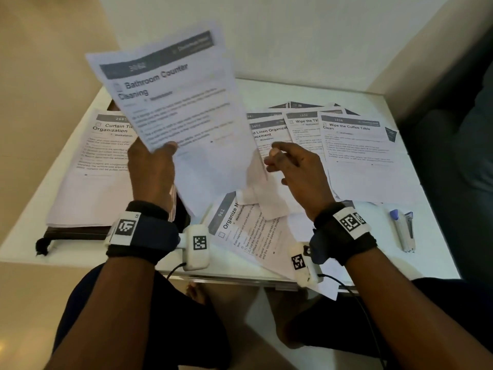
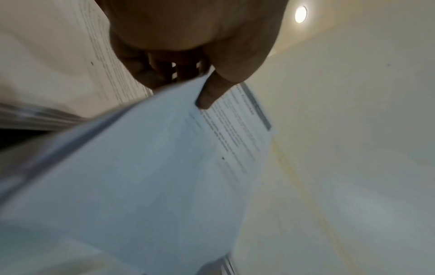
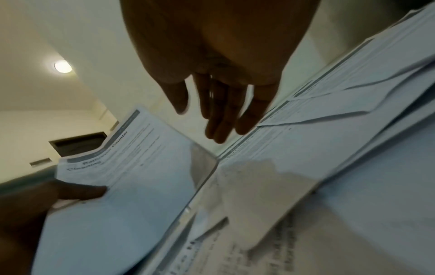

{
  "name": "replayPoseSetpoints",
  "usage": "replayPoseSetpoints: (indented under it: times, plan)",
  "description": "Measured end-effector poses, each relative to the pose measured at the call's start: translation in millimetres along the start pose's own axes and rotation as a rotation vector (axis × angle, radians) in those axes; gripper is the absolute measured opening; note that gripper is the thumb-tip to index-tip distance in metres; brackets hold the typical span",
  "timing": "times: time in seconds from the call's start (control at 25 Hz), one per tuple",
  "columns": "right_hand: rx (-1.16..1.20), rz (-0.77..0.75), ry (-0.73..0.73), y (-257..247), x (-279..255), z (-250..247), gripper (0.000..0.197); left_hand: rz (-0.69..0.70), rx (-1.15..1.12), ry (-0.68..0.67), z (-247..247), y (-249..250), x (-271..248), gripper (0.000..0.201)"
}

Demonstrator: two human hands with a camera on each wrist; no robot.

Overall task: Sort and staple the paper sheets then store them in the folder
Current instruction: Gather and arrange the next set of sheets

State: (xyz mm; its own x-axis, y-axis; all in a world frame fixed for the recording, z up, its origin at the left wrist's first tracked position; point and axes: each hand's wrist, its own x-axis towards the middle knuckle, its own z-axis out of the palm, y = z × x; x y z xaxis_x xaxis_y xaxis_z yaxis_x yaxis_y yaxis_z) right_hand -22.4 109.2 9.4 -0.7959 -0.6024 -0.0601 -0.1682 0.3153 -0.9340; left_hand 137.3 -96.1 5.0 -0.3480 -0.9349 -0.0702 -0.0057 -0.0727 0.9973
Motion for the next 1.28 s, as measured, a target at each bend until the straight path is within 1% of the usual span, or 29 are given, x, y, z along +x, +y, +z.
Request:
replayPoseSetpoints:
  times: [0.04,0.12,0.2,0.28,0.32,0.4,0.48,0.52,0.64,0.76,0.88,0.96,1.08,1.16,1.24,1.28]
  plan:
    - [-0.129,0.047,-0.007,8.7,0.7,-3.7,0.039,-0.029,0.022,0.058,-7.5,-2.7,6.9,0.028]
    - [-0.399,0.107,-0.094,29.8,-2.5,-7.5,0.053,-0.061,0.049,0.118,-16.0,-7.7,12.8,0.036]
    - [-0.587,0.110,-0.210,41.0,-10.1,-3.7,0.070,-0.068,0.072,0.113,-15.5,-9.6,12.9,0.032]
    - [-0.724,0.068,-0.259,45.8,-16.8,3.3,0.082,-0.076,0.093,0.084,-11.8,-9.2,10.0,0.030]
    - [-0.769,0.047,-0.258,47.2,-19.0,5.4,0.083,-0.080,0.107,0.075,-10.4,-10.0,8.7,0.032]
    - [-0.818,0.012,-0.238,48.2,-21.1,6.9,0.073,-0.086,0.140,0.077,-9.4,-13.4,8.8,0.039]
    - [-0.842,-0.003,-0.238,48.6,-21.1,8.4,0.060,-0.095,0.162,0.090,-10.8,-16.7,8.9,0.044]
    - [-0.851,-0.005,-0.247,48.3,-21.8,8.7,0.059,-0.104,0.172,0.083,-10.6,-17.9,9.1,0.044]
    - [-0.849,-0.005,-0.274,48.6,-24.3,9.2,0.070,-0.142,0.209,0.061,-8.9,-21.2,7.9,0.040]
    - [-0.783,-0.023,-0.253,53.6,-21.1,7.6,0.062,-0.172,0.230,0.044,-6.5,-22.2,7.1,0.041]
    - [-0.747,-0.035,-0.235,57.7,-17.3,1.7,0.058,-0.208,0.199,0.033,-4.4,-23.0,7.6,0.045]
    - [-0.735,-0.050,-0.234,59.4,-17.2,1.4,0.051,-0.229,0.191,0.042,-4.2,-24.8,8.9,0.046]
    - [-0.704,-0.061,-0.184,64.0,-15.4,-1.5,0.037,-0.240,0.180,0.020,-4.3,-26.4,10.0,0.045]
    - [-0.578,-0.020,-0.147,63.0,-15.3,-9.3,0.039,-0.232,0.168,-0.014,-3.8,-26.0,9.3,0.040]
    - [-0.443,-0.003,-0.079,58.9,-17.2,-18.1,0.033,-0.229,0.160,-0.040,-2.8,-27.1,10.1,0.039]
    - [-0.417,-0.011,-0.036,55.4,-18.6,-21.0,0.030,-0.229,0.160,-0.055,-1.9,-28.6,10.5,0.039]
